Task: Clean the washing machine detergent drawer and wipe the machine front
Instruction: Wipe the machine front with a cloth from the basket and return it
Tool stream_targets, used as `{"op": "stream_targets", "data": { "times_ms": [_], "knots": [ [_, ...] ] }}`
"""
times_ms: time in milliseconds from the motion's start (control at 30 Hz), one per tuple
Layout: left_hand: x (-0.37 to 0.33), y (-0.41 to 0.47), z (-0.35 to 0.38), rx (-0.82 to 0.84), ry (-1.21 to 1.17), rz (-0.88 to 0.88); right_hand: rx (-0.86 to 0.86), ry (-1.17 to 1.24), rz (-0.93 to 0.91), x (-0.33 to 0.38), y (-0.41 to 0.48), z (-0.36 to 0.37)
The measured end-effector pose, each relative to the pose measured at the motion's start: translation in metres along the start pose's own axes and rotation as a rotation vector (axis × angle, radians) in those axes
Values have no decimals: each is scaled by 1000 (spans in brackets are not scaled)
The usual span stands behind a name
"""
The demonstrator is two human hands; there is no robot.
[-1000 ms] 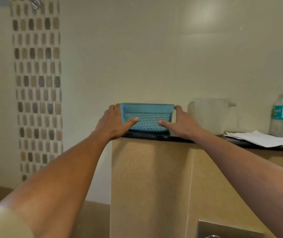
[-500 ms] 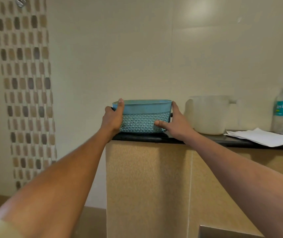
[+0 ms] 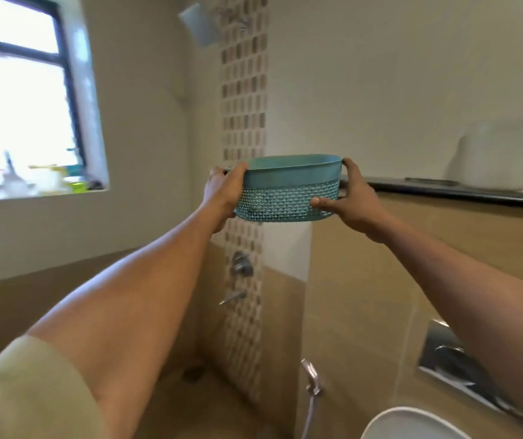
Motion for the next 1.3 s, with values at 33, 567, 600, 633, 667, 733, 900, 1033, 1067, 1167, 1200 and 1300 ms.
{"op": "stream_targets", "data": {
  "times_ms": [33, 567, 600, 633, 667, 733, 900, 1033, 1067, 1167, 1200, 1300],
  "knots": [
    [11, -15, -36, -51, 22, -20, 70, 54, 19, 7, -22, 20],
    [128, -208, -526, -595, 296, -330, 980, 488, 315, 196, -355, 374],
    [137, -214, -554, -623, 306, -351, 1006, 488, 332, 207, -372, 399],
    [146, -219, -581, -646, 315, -367, 1031, 491, 350, 217, -389, 424],
    [156, -222, -602, -664, 320, -381, 1051, 488, 360, 223, -403, 444],
    [182, -226, -649, -697, 327, -411, 1100, 479, 388, 237, -437, 495],
    [275, -225, -743, -715, 311, -530, 1124, 419, 460, 241, -512, 610],
    [347, -219, -786, -686, 333, -639, 1148, 327, 512, 220, -559, 669],
    [361, -215, -793, -679, 357, -656, 1140, 309, 530, 214, -566, 679],
    [398, -204, -806, -656, 393, -696, 1106, 283, 564, 197, -579, 701],
    [409, -201, -809, -649, 398, -708, 1096, 276, 563, 193, -581, 708],
    [437, -197, -813, -637, 389, -739, 1085, 243, 553, 184, -588, 725]
  ]
}}
Point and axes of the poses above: each hand's wrist, its own y-axis towards the middle knuckle, its own z-axis out of the palm, x = y × z, the point moved 9 cm from there along y, towards the middle knuckle, and after that the axes turned 12 degrees about -x, right-handed, at the moved point
